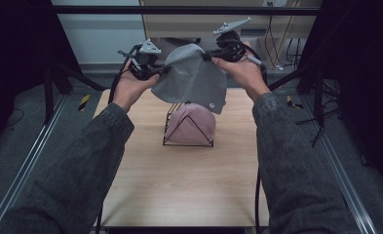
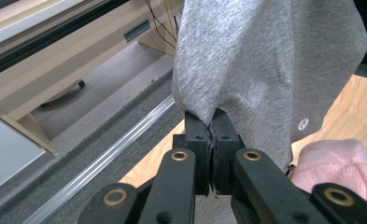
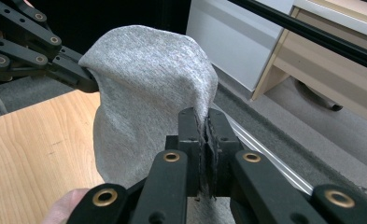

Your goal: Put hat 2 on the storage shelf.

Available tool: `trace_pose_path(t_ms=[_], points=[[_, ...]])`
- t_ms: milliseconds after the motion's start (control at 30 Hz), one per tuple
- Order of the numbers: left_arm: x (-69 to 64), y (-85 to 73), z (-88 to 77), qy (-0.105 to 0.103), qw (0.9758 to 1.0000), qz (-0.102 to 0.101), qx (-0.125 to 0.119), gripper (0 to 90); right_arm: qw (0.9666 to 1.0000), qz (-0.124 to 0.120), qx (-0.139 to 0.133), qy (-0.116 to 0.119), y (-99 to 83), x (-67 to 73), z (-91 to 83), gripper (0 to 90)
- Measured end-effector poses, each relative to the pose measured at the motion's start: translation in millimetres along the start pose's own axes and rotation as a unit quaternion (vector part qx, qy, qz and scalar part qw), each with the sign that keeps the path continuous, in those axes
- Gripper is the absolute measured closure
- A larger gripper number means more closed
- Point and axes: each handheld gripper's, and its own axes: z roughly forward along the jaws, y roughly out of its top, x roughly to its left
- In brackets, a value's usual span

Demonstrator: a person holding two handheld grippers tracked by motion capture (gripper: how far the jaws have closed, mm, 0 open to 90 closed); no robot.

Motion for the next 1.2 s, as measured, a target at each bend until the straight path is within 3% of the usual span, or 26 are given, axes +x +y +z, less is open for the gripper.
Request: trace_pose_path(t_ms=[600, 1200], points=[[-3.1, -7.7, -1.5, -0.01, 0.9999, -0.001, 0.009, 88.3, 0.9999, -0.005, 0.008, 0.009, -2.3, 5.3, -0.4, 86.3], [-15.1, -39.0, 10.1, -0.03, 0.9989, -0.003, 0.036, 88.3, 0.9987, 0.002, 0.041, 0.031, -37.1, 17.4, 15.9, 86.2]])
